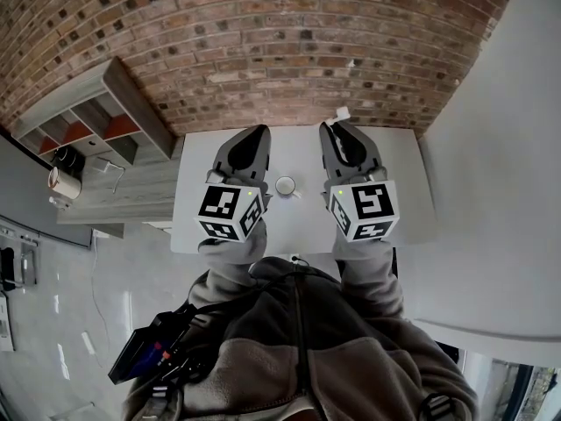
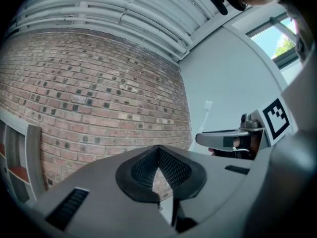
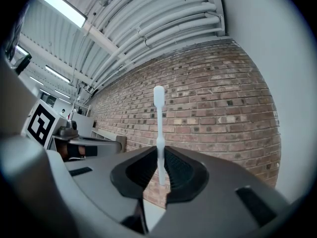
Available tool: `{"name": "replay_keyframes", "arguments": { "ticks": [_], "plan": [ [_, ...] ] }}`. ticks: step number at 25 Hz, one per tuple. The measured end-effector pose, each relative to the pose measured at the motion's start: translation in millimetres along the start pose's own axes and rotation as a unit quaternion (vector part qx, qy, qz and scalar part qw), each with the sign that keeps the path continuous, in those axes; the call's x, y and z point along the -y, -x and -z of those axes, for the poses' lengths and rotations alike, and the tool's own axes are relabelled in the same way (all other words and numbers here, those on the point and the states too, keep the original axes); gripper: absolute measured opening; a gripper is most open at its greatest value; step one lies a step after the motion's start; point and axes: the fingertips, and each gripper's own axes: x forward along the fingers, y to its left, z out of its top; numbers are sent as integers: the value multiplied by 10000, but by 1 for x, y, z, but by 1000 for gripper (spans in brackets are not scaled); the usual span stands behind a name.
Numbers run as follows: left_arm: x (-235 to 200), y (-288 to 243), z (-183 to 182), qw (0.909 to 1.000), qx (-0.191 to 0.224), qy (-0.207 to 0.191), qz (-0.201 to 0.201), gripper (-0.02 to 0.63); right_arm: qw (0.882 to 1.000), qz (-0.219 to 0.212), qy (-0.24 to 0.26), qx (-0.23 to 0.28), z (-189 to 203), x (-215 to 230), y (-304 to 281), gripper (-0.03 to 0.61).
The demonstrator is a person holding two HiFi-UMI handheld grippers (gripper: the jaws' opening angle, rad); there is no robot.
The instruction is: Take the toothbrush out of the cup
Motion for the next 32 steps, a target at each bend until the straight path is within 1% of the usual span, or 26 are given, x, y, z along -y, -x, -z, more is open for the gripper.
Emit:
{"name": "replay_keyframes", "arguments": {
  "ticks": [18, 32],
  "plan": [
    [4, 1, 10, 9999, -122, 73, 68, 5, 10000, 0, 32, -23, 3, -5, 4, 48],
    [1, 3, 7, 9999, 3, 129, 74, 5, 9999, 34, 114, -41, 2, -9, 5, 48]
  ]
}}
